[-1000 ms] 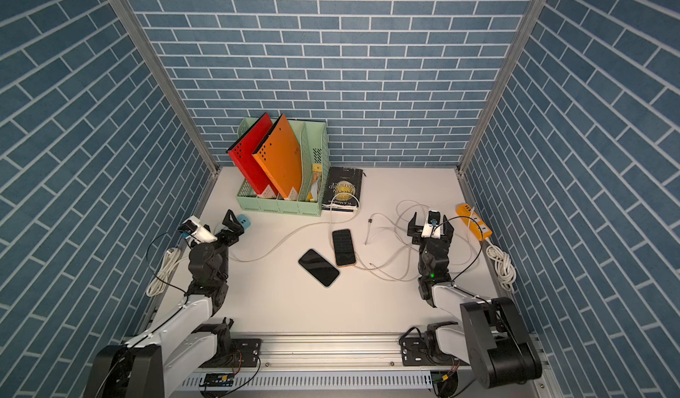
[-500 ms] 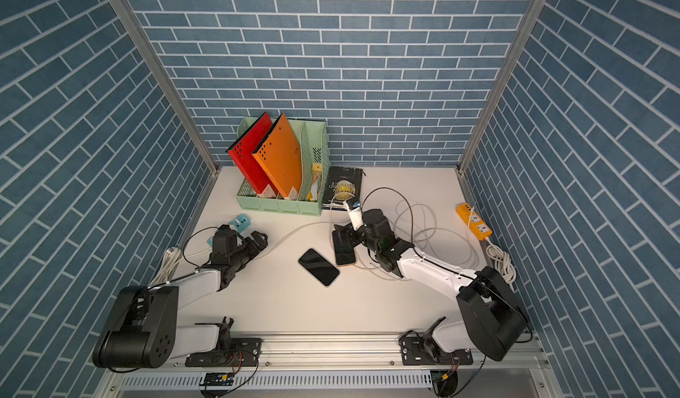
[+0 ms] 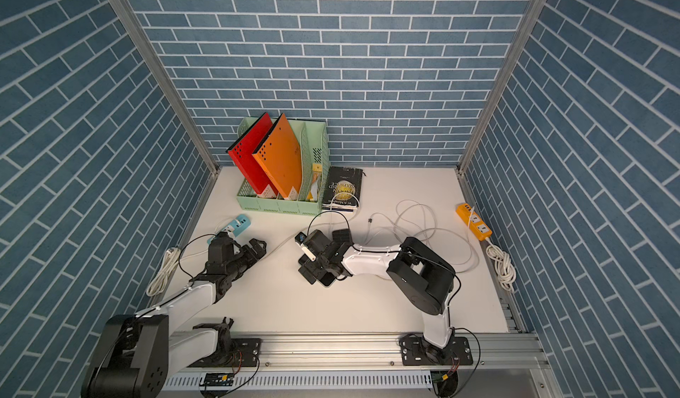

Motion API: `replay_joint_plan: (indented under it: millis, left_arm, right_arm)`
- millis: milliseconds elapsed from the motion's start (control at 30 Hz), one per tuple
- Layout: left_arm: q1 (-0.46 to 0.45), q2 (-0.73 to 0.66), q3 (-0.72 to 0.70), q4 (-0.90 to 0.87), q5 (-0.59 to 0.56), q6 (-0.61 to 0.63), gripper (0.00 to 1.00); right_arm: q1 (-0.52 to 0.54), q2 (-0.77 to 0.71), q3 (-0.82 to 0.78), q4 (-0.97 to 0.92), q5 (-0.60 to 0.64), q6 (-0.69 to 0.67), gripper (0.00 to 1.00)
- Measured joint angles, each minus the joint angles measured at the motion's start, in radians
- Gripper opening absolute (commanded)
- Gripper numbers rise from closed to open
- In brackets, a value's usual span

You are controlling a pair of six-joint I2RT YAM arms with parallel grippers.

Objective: Plug the charging cable into the phone
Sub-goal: Pick up the phone at the center of the board.

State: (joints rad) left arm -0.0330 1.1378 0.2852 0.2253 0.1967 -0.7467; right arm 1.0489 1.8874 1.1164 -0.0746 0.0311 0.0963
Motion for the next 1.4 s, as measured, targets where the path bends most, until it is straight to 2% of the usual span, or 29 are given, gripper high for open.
replay_joint_plan:
  millis: [633,1167,1400]
  left_arm:
    - [0.0,-0.188,-0.014,-0.116,-0.017,0.002,1.0]
    - [0.0,-0.203,-0.014,-0.142,-0.01,0.001,1.0]
    - [-0.007,-0.209,-0.019,-0.138,0.008,-0.005,1.0]
  right_arm:
    - [-0.002,0.011,-0.008,-0.038,0.024,-0.007,0.98]
    - [0.012,-0.056,-0.129,0.026,-0.011,0.013,0.91]
    - [0.013,-0.072,-0.157,0.046,-0.013,0.012,0.83]
